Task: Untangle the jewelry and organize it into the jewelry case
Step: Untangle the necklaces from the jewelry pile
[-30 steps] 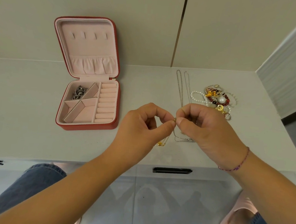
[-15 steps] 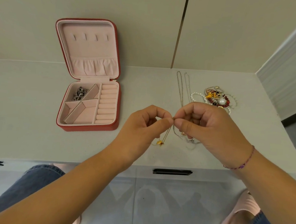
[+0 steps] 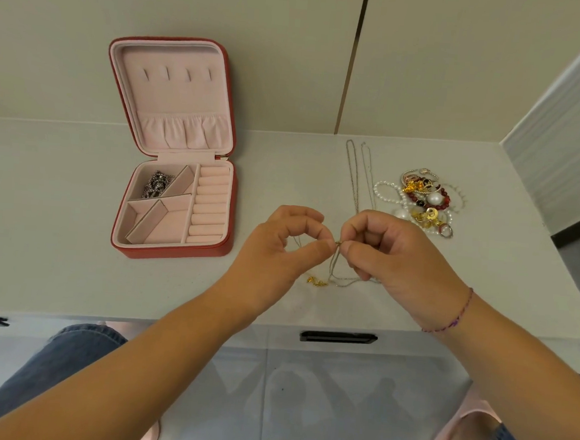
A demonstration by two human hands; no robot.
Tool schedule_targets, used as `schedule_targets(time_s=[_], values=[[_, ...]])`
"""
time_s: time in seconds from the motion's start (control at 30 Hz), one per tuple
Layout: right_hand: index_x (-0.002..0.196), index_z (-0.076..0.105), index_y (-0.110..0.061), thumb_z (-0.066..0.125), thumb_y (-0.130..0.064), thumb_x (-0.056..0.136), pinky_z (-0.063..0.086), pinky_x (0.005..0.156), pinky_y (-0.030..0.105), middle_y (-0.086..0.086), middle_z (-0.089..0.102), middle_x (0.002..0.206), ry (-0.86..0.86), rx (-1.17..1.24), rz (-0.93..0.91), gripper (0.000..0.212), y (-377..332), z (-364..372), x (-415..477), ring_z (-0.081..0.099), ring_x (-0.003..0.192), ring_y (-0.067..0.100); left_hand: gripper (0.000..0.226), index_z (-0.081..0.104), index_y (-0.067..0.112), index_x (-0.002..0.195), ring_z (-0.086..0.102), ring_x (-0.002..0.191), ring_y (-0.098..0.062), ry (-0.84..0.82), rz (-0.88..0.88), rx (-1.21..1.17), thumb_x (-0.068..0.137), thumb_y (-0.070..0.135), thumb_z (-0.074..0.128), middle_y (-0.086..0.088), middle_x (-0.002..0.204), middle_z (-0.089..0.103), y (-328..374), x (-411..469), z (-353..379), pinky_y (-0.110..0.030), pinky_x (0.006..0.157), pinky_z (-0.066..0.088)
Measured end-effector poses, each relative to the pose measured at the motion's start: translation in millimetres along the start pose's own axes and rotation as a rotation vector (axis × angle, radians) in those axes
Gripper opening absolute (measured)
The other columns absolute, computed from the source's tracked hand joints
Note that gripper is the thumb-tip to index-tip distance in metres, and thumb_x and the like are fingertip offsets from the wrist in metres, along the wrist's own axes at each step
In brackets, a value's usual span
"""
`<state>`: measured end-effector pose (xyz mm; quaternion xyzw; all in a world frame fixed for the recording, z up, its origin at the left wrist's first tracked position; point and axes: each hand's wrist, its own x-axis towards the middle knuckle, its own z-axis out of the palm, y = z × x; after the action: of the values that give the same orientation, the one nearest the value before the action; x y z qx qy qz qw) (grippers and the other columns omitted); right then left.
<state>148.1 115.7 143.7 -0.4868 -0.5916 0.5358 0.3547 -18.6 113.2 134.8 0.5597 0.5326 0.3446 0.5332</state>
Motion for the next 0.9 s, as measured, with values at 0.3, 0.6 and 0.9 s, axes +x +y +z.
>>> schedule_targets(time_s=[0.3,0.6,0.9], values=[[0.076,0.062,-0.011,0.059,-0.002,0.085,0.041,0.050,0.014,-0.006,0.051,0.051,0.008,-0.016,0.092,0.013,10,3,1,0.045,0.049,0.007,0.007,0.070,0.031,0.075,0.057,0.093,-0.006,-0.023,-0.066,0.147,0.082,0.032,0.071,0.011,0.107,0.059,-6,4,-5,-0.013,0.077,0.041],[0.074,0.062,-0.014,0.057,-0.003,0.087,0.040,0.050,0.018,0.000,0.052,0.056,0.001,0.200,0.213,0.017,7,2,2,0.044,0.048,0.009,0.009,0.072,0.042,0.090,0.048,0.115,-0.002,0.040,0.040,0.469,0.087,0.040,0.064,0.021,0.125,0.053,-16,6,-11,-0.032,0.100,0.037],[0.070,0.061,-0.014,0.052,-0.004,0.089,0.040,0.047,0.016,0.002,0.050,0.058,-0.060,0.442,0.306,0.023,4,3,2,0.042,0.048,0.009,0.013,0.072,0.040,0.094,0.050,0.111,-0.003,0.130,0.277,0.481,0.083,0.044,0.065,0.022,0.108,0.063,-12,3,-10,-0.033,0.099,0.038]])
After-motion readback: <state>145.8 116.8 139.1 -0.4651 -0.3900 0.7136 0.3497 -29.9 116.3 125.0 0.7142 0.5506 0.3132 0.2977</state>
